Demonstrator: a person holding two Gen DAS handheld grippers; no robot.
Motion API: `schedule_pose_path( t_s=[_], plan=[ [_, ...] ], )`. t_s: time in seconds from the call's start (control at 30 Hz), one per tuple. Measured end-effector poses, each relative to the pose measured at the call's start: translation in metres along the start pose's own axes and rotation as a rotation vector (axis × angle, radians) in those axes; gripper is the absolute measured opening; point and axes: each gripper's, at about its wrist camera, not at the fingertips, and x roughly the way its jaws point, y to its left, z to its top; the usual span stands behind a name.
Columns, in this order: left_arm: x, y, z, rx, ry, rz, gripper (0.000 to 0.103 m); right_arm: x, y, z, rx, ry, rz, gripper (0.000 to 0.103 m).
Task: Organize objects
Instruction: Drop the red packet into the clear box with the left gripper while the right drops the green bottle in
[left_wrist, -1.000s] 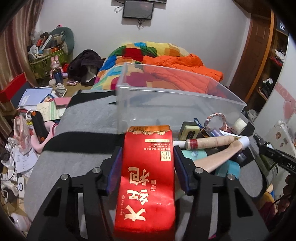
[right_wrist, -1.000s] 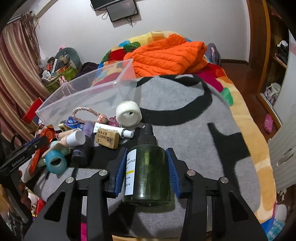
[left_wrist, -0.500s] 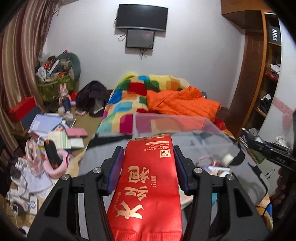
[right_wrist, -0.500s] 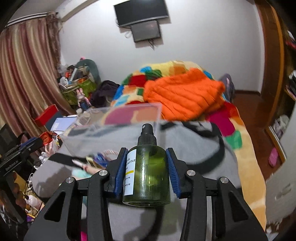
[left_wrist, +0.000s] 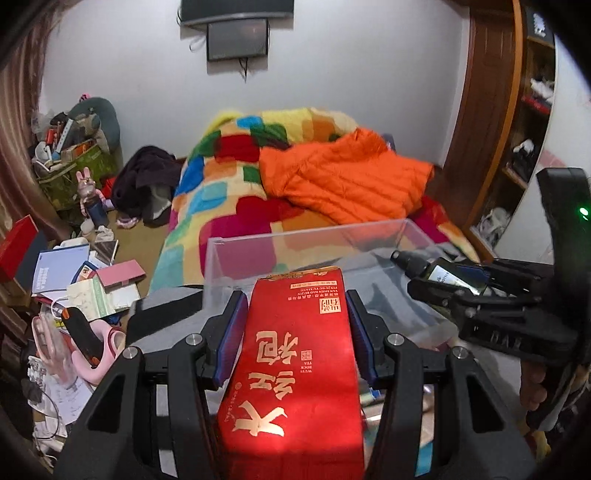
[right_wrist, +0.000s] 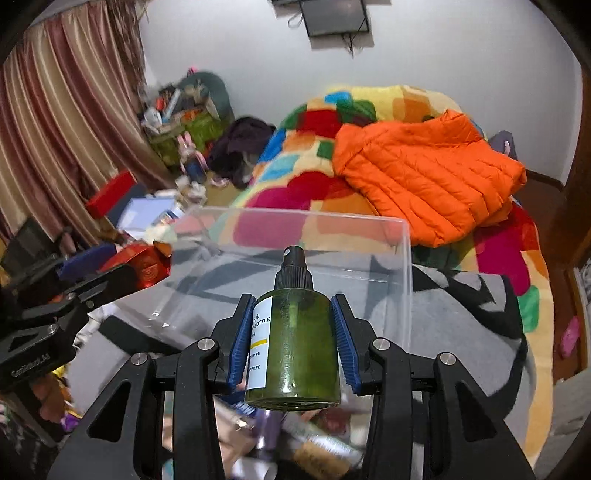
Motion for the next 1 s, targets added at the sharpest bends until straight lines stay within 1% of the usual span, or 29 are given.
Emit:
schedule_pose_path(
  t_s=[0.17,0.37,0.43,0.53,0.57,0.6,0.67,0.73,0.8,0.83,0.87,0.9,0.97,1.0],
  plan=[
    [0.033,-0.005,0.006,0.016,0.078,0.021,0.053,0.013,0.01,0.001,-0.057,0.027,-0.042,0.038],
    [0.048,-0.006,0.003,0.022,0.13,0.009,0.053,0.017,0.019,-0.001,-0.103,0.04,-0.071,0.038],
    [0.047,-0.008,0.002,0.028,0.133,0.009,0.053,0.016,0.022,-0.003,-0.119,0.041,-0.08,0.038],
    [0.037,-0.009,0.0,0.036,0.116,0.011,0.055,0.013,0.025,-0.007,-0.148,0.041,-0.096,0.039],
    [0.034,-0.009,0.0,0.036,0.11,0.01,0.058,0.011,0.026,-0.008,-0.151,0.037,-0.097,0.041],
    [0.028,-0.008,0.0,0.033,0.098,0.006,0.065,0.008,0.026,-0.009,-0.154,0.033,-0.095,0.042],
    [0.018,-0.007,0.0,0.022,0.071,0.007,0.072,-0.001,0.027,-0.011,-0.153,0.016,-0.091,0.046],
    [0.005,-0.005,-0.001,0.017,0.04,0.013,0.075,-0.011,0.027,-0.013,-0.153,-0.005,-0.09,0.049],
    [-0.004,-0.004,-0.002,0.018,0.022,0.024,0.08,-0.023,0.025,-0.016,-0.154,-0.032,-0.088,0.055],
    [-0.01,-0.004,-0.004,0.021,0.01,0.03,0.082,-0.03,0.025,-0.018,-0.154,-0.049,-0.087,0.059],
    [-0.018,-0.004,-0.006,0.022,-0.005,0.035,0.086,-0.037,0.024,-0.02,-0.153,-0.064,-0.089,0.062],
    [-0.023,-0.004,-0.008,0.02,-0.015,0.037,0.091,-0.043,0.023,-0.021,-0.152,-0.078,-0.092,0.064],
    [-0.033,-0.004,-0.014,0.015,-0.036,0.037,0.095,-0.054,0.02,-0.026,-0.149,-0.104,-0.096,0.067],
    [-0.039,-0.005,-0.018,0.016,-0.044,0.039,0.095,-0.059,0.019,-0.028,-0.144,-0.109,-0.094,0.067]
  ],
)
